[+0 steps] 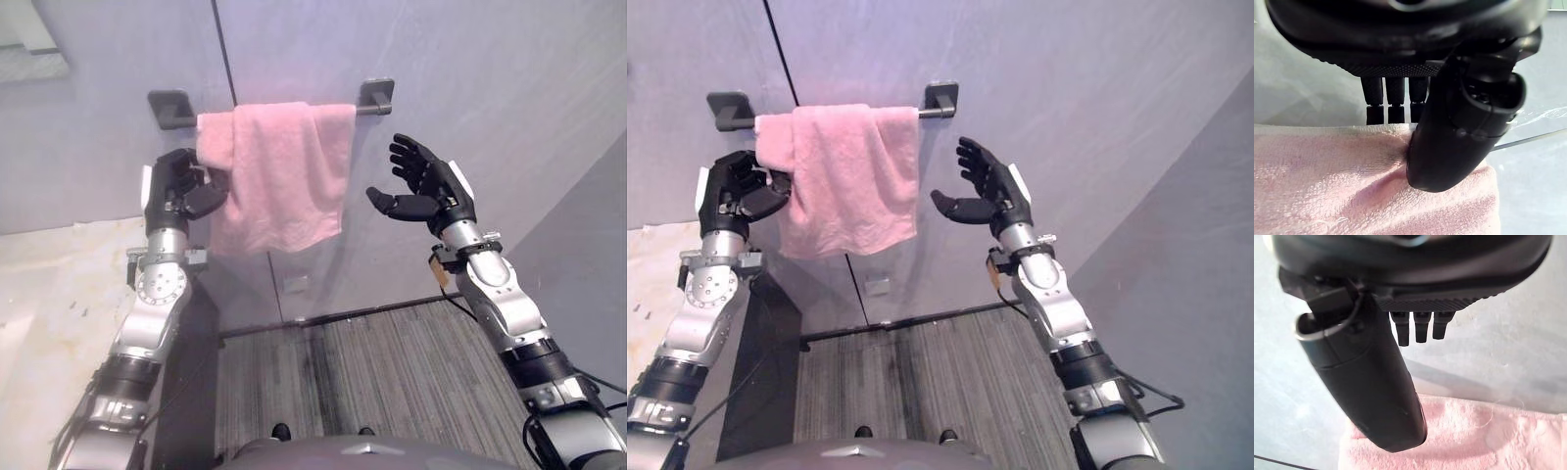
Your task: Organize the bathroom.
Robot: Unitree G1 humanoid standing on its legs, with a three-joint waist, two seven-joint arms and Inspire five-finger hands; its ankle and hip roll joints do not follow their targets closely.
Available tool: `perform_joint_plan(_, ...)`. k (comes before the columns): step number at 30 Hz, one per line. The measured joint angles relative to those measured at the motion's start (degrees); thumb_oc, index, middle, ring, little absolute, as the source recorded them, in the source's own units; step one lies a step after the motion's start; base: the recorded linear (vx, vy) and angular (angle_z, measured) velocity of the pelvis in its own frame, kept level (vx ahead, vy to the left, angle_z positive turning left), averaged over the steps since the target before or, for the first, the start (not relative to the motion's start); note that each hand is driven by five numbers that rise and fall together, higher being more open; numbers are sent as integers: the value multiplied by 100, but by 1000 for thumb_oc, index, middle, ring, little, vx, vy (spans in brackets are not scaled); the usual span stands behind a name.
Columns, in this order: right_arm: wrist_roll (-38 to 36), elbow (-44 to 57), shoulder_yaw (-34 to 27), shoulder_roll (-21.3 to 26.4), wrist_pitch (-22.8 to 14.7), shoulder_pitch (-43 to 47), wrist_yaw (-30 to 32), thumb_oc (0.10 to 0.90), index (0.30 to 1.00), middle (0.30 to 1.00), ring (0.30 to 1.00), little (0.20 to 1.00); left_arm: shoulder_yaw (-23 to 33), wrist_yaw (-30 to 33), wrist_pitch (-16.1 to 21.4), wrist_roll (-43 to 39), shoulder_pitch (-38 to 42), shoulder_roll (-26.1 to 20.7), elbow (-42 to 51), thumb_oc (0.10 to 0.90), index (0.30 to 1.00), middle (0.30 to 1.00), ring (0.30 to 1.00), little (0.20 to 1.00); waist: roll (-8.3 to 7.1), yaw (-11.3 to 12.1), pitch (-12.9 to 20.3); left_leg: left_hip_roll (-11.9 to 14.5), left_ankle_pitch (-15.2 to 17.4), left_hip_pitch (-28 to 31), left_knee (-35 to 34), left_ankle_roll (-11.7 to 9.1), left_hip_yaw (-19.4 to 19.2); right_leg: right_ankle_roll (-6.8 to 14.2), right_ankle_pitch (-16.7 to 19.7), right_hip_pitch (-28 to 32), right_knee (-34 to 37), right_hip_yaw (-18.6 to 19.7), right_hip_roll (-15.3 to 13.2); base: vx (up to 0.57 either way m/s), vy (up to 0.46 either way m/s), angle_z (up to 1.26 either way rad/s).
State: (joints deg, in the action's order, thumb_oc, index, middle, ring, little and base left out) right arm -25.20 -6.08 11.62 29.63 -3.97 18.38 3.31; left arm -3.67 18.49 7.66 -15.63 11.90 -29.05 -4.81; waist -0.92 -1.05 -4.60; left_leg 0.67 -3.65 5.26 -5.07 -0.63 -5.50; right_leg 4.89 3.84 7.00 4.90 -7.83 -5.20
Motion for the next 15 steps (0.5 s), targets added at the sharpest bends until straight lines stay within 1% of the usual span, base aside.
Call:
perform_joint_plan(4,0,-124,-74,58,30,57,108,800,900,900,900,900,-64,-19,-140,-9,114,0,-1,400,300,300,300,300,-14,50,7,-7,0,-10,-1,0,39,-2,-9,10,0,-41,-4,70,25,5)
perform_joint_plan(7,-1,-133,-74,212,125,106,62,800,900,900,900,900,-128,-33,-179,-15,158,1,38,400,300,300,300,300,-15,94,6,-9,-12,-28,7,1,88,-7,-12,17,0,-95,-5,61,16,8)
perform_joint_plan(10,-7,-280,-72,229,239,320,-91,800,900,900,900,900,-130,-35,-263,-49,187,14,70,400,300,300,300,300,-18,105,4,-6,-40,-44,8,-7,116,-10,-15,16,1,-127,-1,48,6,5)
perform_joint_plan(14,-63,-389,13,233,282,539,-284,800,900,900,900,900,-160,-11,-307,-53,240,74,69,400,300,300,300,300,-27,116,-1,-5,-52,-52,10,-9,132,-11,-16,14,1,-146,0,46,2,2)
perform_joint_plan(15,-67,-452,101,237,347,692,-418,800,900,900,900,900,-273,-3,-325,-54,329,114,69,400,300,300,300,300,-42,167,-9,-5,-58,-54,11,-10,141,-11,-16,16,2,-153,0,44,3,2)
